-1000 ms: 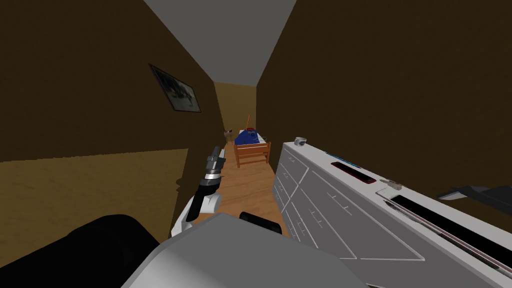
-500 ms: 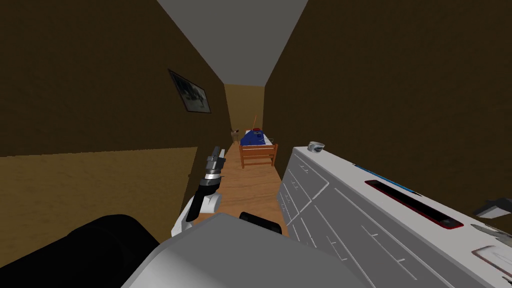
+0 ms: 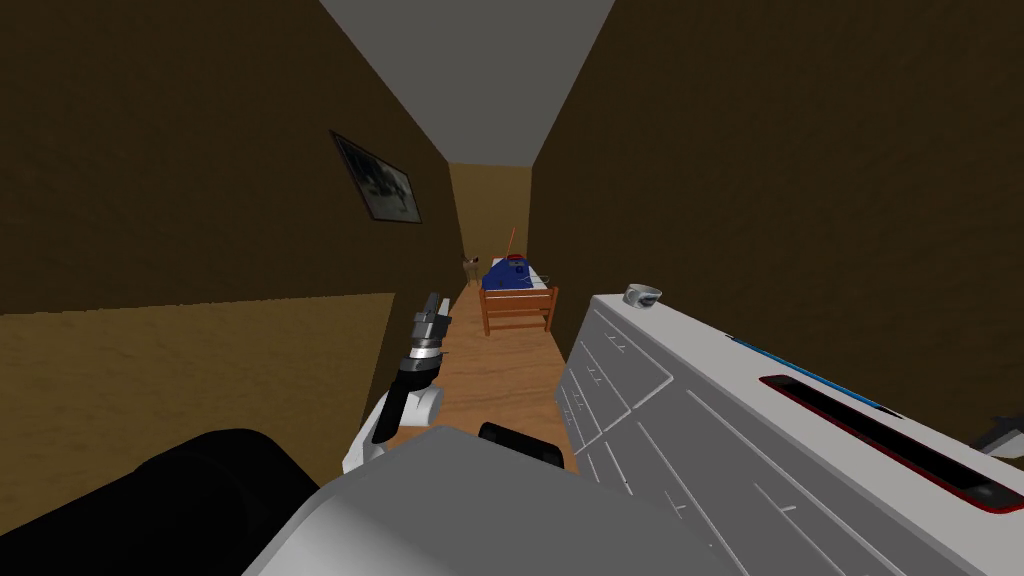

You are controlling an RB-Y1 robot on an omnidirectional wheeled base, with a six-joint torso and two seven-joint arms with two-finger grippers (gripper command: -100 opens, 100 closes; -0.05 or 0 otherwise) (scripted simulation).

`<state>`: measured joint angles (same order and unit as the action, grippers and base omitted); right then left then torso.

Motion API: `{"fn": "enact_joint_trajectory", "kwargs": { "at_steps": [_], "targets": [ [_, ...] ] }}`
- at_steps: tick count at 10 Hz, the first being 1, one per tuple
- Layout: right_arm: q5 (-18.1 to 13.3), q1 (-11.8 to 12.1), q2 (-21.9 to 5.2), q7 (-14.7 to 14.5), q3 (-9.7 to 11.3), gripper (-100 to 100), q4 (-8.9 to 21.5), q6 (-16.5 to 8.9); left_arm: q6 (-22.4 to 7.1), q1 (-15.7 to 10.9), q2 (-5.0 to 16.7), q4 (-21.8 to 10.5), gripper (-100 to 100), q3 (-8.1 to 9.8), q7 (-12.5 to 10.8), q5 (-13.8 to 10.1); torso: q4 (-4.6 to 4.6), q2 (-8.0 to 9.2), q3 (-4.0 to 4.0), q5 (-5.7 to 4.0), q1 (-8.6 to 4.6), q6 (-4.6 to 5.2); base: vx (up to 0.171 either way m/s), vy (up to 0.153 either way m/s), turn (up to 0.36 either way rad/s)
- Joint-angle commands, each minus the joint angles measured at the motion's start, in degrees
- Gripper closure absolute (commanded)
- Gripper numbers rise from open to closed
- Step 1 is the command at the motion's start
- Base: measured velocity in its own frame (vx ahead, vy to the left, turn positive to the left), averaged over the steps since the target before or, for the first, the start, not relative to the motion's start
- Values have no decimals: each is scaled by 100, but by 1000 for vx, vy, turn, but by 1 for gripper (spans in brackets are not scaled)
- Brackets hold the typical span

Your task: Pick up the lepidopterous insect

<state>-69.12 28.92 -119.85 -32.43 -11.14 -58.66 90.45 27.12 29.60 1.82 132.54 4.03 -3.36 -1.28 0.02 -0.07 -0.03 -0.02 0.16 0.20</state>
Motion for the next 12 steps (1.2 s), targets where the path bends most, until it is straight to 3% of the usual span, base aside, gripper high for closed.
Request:
{"fn": "enact_joint_trajectory", "kwargs": {
  "at_steps": [1,2,3,8,10,12],
  "targets": [
    [32,38,53,-271,57,-100,142,-67,0,0,0,0,0,0,0,0,0,0,0,0,0,0,54,26,-123],
    [32,38,53,-271,57,-100,142,-67,0,1,0,0,0,0,0,0,-1,-11,-5,0,6,5,80,36,-80],
    [64,75,105,-504,114,-100,283,-133,0,1,0,0,0,0,0,0,-5,-21,-12,3,11,0,106,54,-97],
    [127,151,211,-1085,228,-100,566,-267,0,1,0,0,0,0,0,0,-8,-34,-20,3,12,1,94,45,-80],
    [191,226,316,-1497,342,-100,850,-400,0,1,0,0,0,0,0,0,-8,-33,-19,3,14,2,129,58,-150],
    [191,226,316,-1628,342,-100,850,-400,0,1,0,0,0,0,0,0,-12,-43,-27,6,22,-5,76,52,-17]
  ]
}}
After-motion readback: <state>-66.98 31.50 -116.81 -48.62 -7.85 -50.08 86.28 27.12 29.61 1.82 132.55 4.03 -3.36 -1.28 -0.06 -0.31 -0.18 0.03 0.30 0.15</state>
